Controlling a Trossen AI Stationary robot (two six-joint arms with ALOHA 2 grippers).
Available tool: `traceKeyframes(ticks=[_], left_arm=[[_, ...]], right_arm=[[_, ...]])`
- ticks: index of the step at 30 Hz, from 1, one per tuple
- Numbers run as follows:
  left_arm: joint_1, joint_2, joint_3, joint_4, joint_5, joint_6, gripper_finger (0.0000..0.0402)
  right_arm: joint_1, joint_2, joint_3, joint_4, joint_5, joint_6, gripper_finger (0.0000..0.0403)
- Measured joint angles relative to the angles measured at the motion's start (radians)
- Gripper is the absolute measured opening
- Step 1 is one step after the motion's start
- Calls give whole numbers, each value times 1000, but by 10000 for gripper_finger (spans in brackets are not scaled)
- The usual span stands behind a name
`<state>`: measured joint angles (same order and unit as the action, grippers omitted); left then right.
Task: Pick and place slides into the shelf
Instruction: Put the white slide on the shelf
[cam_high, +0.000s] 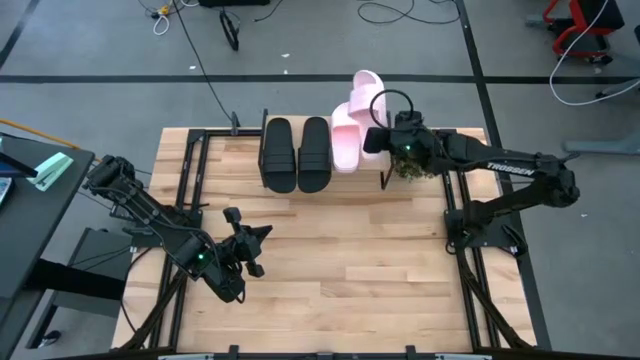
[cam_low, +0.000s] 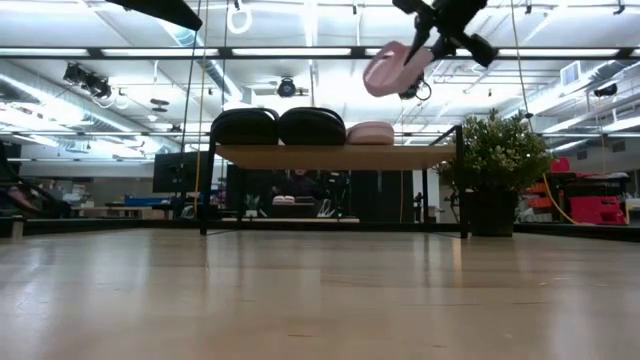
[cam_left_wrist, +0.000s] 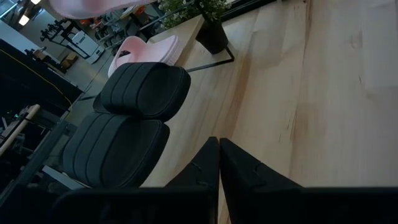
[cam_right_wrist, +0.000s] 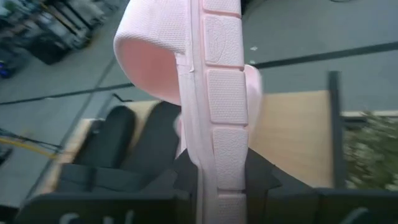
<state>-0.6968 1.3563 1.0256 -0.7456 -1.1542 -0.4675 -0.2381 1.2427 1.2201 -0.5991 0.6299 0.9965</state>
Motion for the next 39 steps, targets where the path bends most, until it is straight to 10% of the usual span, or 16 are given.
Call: traceKeyframes(ticks=[21,39], left_arm=[[0,-1,0,-4,0,1,16],[0,-1,0,-8,0,0,20]], right_arm=[[-170,-17,-217,192,-221,76,73],[-160,-50,-248,265,-132,72,72]])
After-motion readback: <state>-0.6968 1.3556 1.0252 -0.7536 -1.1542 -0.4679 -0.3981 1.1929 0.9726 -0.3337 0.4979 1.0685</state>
